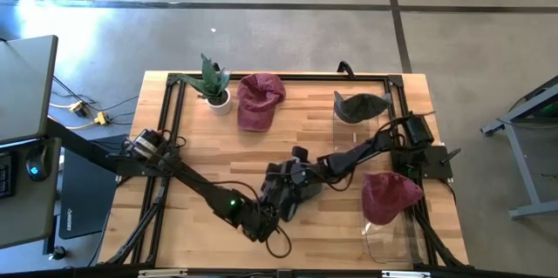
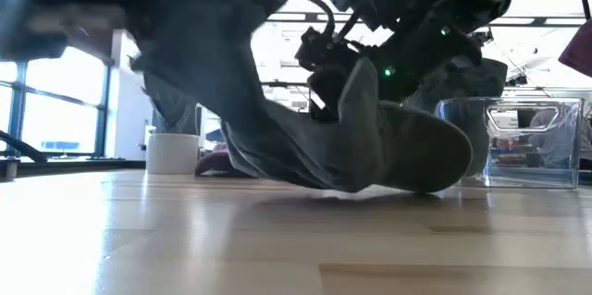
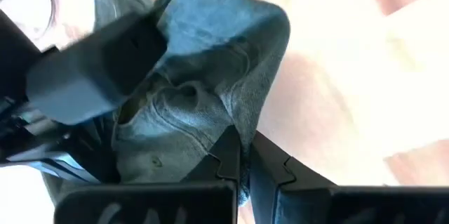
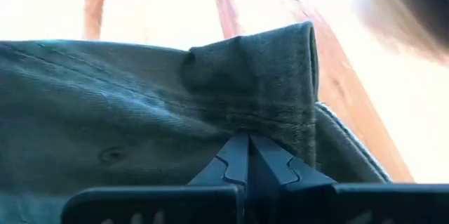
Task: Pick & Place hat
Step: Put the black cap into the top transparent bin
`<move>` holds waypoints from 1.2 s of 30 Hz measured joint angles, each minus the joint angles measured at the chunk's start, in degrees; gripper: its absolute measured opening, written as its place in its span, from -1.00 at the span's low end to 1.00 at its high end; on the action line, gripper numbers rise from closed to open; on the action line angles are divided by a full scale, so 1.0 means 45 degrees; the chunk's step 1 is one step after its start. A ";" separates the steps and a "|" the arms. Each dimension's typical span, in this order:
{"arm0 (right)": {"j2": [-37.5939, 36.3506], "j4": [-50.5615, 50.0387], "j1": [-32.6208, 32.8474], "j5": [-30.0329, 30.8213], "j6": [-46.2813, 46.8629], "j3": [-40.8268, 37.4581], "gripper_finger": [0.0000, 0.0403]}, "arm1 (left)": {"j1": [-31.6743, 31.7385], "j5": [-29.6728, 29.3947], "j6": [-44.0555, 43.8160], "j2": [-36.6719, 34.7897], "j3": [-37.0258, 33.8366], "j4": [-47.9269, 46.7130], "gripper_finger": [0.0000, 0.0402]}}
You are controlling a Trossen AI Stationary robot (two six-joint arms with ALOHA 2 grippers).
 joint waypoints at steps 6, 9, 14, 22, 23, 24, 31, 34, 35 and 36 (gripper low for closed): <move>-0.0211 -0.0093 0.0275 -0.0113 -0.0611 -0.0011 -0.99 | -0.0047 0.0225 -0.0395 0.0000 0.0167 -0.0474 -0.98; -0.0935 -0.0584 0.0481 -0.0127 -0.1065 -0.0032 -1.00 | -0.0069 0.0348 -0.0427 0.0000 -0.0010 -0.0671 -0.99; -0.1789 -0.1057 0.1002 -0.1590 -0.1752 -0.0056 -0.99 | 0.0185 0.1114 -0.0494 0.0107 -0.0339 -0.0739 -0.99; -0.0904 -0.0328 0.1767 -0.4207 -0.2879 -0.0056 -1.00 | 0.0409 0.1566 -0.0492 0.0107 -0.0381 -0.0771 -0.99; -0.0776 -0.0132 0.1762 -0.4771 -0.3062 -0.0056 -1.00 | 0.0435 0.1559 -0.0451 0.0107 -0.0385 -0.0850 -0.99; -0.0684 -0.0073 0.1762 -0.5307 -0.3217 -0.0056 -1.00 | 0.0451 0.1564 -0.0450 0.0107 -0.0386 -0.0941 -0.99; -0.0476 -0.0419 0.1572 -0.6472 -0.3646 -0.0027 -1.00 | 0.0609 0.1664 -0.0402 -0.0574 -0.0245 -0.1625 -0.86; -0.0476 -0.0501 0.1558 -0.6357 -0.3780 -0.0027 -1.00 | 0.0706 0.1698 -0.0419 -0.0978 -0.0281 -0.2386 -0.65; -0.0476 -0.0506 0.1564 -0.6211 -0.3815 -0.0027 -1.00 | 0.0763 0.1657 -0.0452 -0.1198 -0.0284 -0.2514 -0.57; -0.0476 -0.0501 0.1565 -0.5938 -0.3864 -0.0027 -0.99 | 0.0793 0.1612 -0.0460 -0.1375 -0.0268 -0.2389 -0.50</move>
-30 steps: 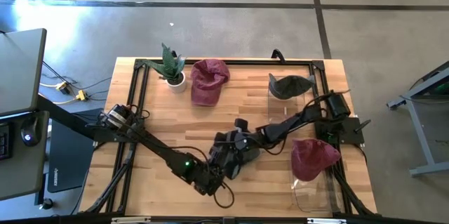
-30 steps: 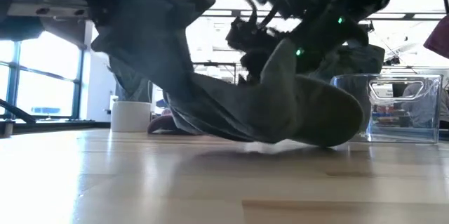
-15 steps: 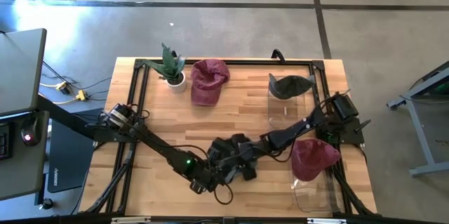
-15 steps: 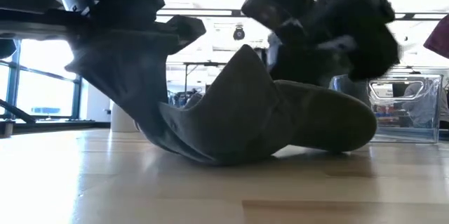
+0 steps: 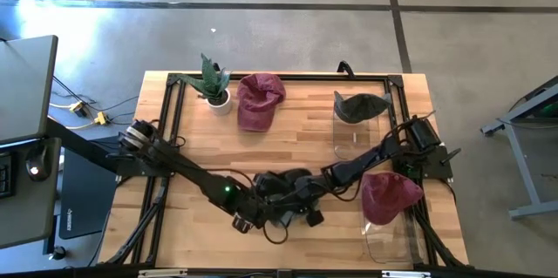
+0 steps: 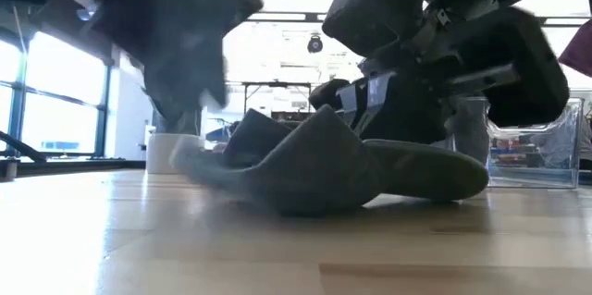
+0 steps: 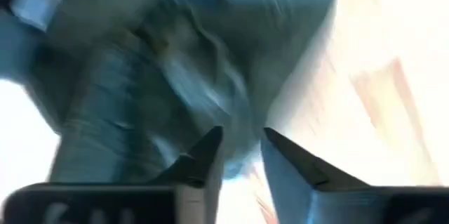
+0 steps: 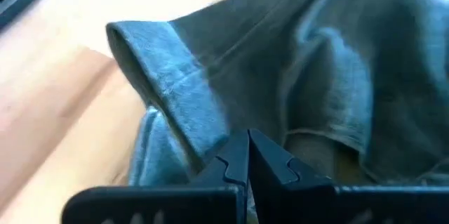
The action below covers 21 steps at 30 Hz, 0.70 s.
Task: Pick & Place hat
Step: Put the black cap into the top transparent bin
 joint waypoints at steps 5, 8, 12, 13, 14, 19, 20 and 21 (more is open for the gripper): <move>-0.0401 -0.0117 0.0003 0.1000 -0.0096 -0.0015 -1.00 | -0.0156 0.0034 0.0000 -0.0146 -0.0016 0.0577 -0.22; -0.0972 -0.0109 -0.0007 0.1788 0.0320 -0.0011 -0.99 | -0.0403 0.0015 0.0294 0.0164 -0.0198 0.1879 -0.17; -0.1377 -0.0341 -0.0020 0.2117 0.0914 -0.0005 -1.00 | -0.0537 0.0010 0.0826 0.1175 -0.0530 0.2827 -0.17; -0.1379 -0.0461 -0.0022 0.1987 0.0926 -0.0005 -0.99 | -0.0521 0.0028 0.0841 0.1363 -0.0487 0.3364 -0.17; -0.1363 -0.0572 -0.0022 0.1812 0.0924 -0.0006 -0.99 | -0.0517 0.0181 0.0847 0.1614 -0.0384 0.3815 -0.17; -0.0766 0.0165 -0.0005 0.2406 0.0927 -0.0010 -1.00 | -0.0402 -0.0113 0.0636 0.2407 -0.0371 0.4340 -0.17; -0.0617 0.0372 -0.0017 0.2458 0.0936 -0.0010 -0.99 | -0.0360 -0.0180 0.0519 0.2466 -0.0377 0.4370 -0.18; -0.0468 0.0530 -0.0069 0.2449 0.0963 -0.0010 -0.99 | -0.0360 -0.0438 0.0556 0.2429 -0.0398 0.4118 -0.20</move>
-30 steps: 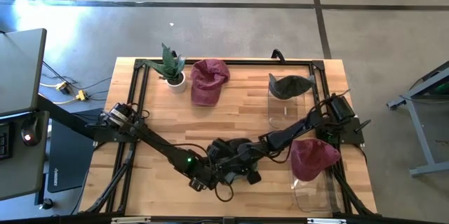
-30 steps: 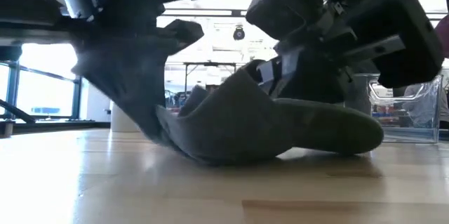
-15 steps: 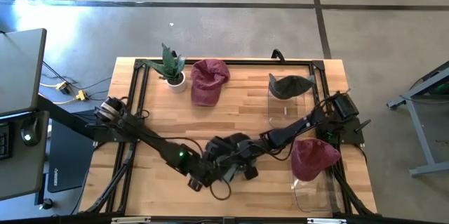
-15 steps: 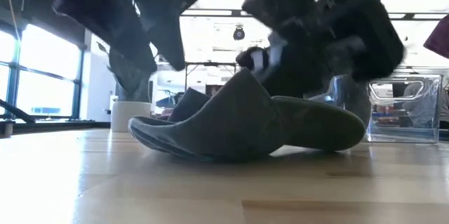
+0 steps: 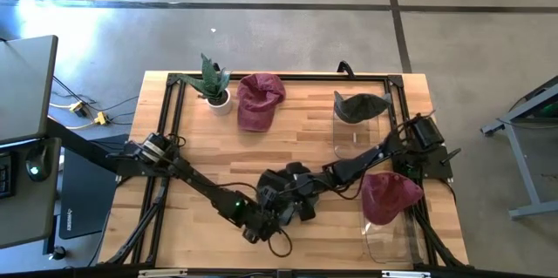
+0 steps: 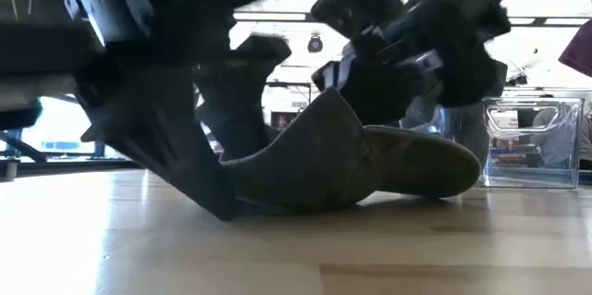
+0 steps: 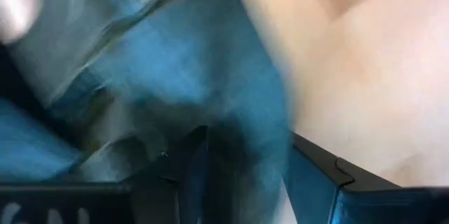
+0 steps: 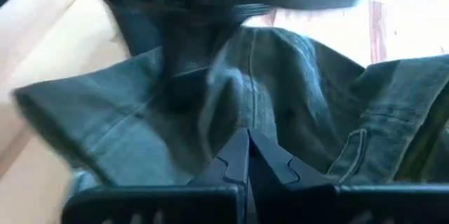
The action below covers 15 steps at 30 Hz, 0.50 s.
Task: Pick & Place hat
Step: Put the black cap into the top transparent bin
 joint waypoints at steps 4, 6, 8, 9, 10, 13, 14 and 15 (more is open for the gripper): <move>0.0634 0.0622 -0.0192 0.0079 -0.0005 0.0005 -1.00 | 0.0107 0.0371 -0.0056 0.0005 -0.0006 -0.0022 -0.39; 0.0772 0.0633 -0.0322 0.0411 0.0081 0.0000 -0.99 | 0.0103 0.0518 -0.0022 0.0038 0.0157 -0.0250 -0.57; 0.0788 0.0652 -0.0449 0.0683 0.0327 0.0000 -0.99 | 0.0076 0.0705 0.0177 0.0081 0.0490 -0.0675 -0.81; 0.0788 0.0542 -0.0509 0.0739 0.0437 0.0005 -1.00 | 0.0073 0.0768 0.0278 0.0105 0.0710 -0.0903 -0.90; 0.0793 0.0455 -0.0538 0.0733 0.0501 0.0005 -1.00 | 0.0085 0.0834 0.0378 0.0107 0.0936 -0.1077 -0.94; 0.0793 0.0185 -0.0602 0.0805 0.0529 0.0005 -0.99 | 0.0019 0.0751 0.0673 0.0102 0.1783 -0.1728 -0.92; 0.0793 0.0052 -0.0599 0.0858 0.0529 0.0005 -1.00 | -0.0006 0.0589 0.0850 0.0102 0.2054 -0.2047 -0.93; 0.0793 -0.0108 -0.0596 0.0907 0.0529 0.0005 -1.00 | -0.0075 0.0506 0.1038 0.0102 0.2322 -0.2350 -0.96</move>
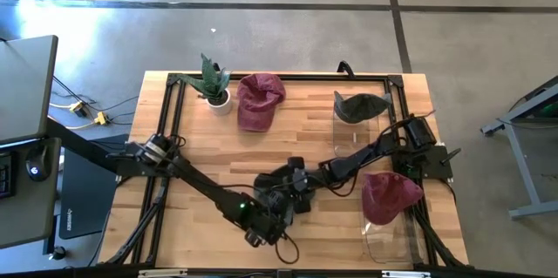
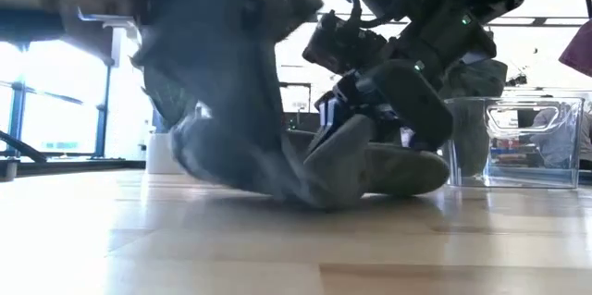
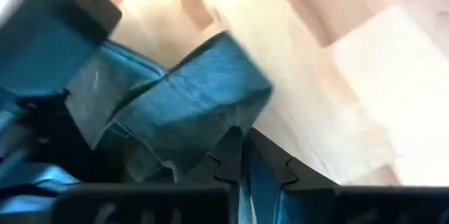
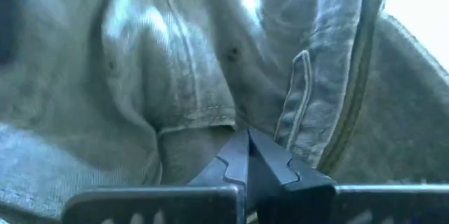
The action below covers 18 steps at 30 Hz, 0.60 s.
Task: Pick & Place hat
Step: Put the black cap into the top transparent bin
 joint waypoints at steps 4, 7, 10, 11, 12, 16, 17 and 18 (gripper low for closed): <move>0.0000 -0.0335 0.0041 -0.0106 -0.0005 0.0005 -0.99 | -0.0111 -0.0068 0.0556 -0.0004 0.0616 -0.0212 -0.98; 0.0000 -0.0497 0.0101 -0.0591 -0.0425 0.0009 -1.00 | -0.0073 0.0455 0.0604 -0.0031 0.0568 -0.0195 -0.99; -0.0142 -0.0697 0.0278 -0.0458 -0.0989 0.0003 -0.99 | -0.0084 0.0554 0.0370 -0.0218 0.0318 -0.0284 -0.99; -0.0281 -0.0759 0.0355 -0.0183 -0.1067 0.0000 -0.99 | -0.0087 0.0592 0.0295 -0.0234 0.0255 -0.0234 -0.99; -0.0472 -0.0762 0.0435 0.0154 -0.1096 -0.0006 -0.99 | -0.0087 0.0652 0.0249 -0.0238 0.0169 -0.0188 -1.00; -0.1142 -0.0281 0.0696 0.1097 -0.1040 -0.0010 -0.99 | -0.0077 0.0963 0.0192 -0.0238 -0.0332 0.0543 -1.00; -0.1175 0.0015 0.0737 0.1097 -0.0887 -0.0007 -0.99 | 0.0000 0.1041 0.0222 -0.0238 -0.0511 0.0805 -1.00; -0.1173 0.0305 0.0762 0.0966 -0.0707 0.0000 -0.99 | 0.0060 0.1185 0.0224 -0.0238 -0.0685 0.0991 -1.00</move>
